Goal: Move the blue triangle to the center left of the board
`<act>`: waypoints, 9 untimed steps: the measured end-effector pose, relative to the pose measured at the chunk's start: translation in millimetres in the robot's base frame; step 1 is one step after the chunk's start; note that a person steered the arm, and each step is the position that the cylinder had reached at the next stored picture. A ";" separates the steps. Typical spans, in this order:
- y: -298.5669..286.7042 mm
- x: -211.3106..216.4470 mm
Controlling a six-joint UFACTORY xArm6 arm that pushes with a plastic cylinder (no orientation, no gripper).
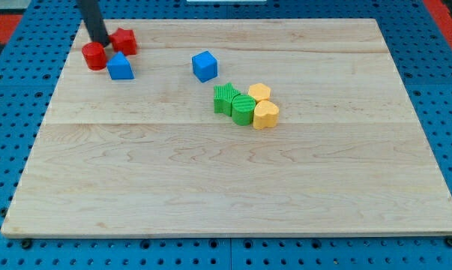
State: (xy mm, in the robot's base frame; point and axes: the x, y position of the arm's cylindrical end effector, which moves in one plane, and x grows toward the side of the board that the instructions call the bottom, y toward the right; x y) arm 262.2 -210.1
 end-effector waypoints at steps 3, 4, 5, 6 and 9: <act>100.3 7.9; 86.7 7.9; 73.6 10.3; 47.9 13.3; 14.4 106.1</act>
State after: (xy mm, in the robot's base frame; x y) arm 368.3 -195.7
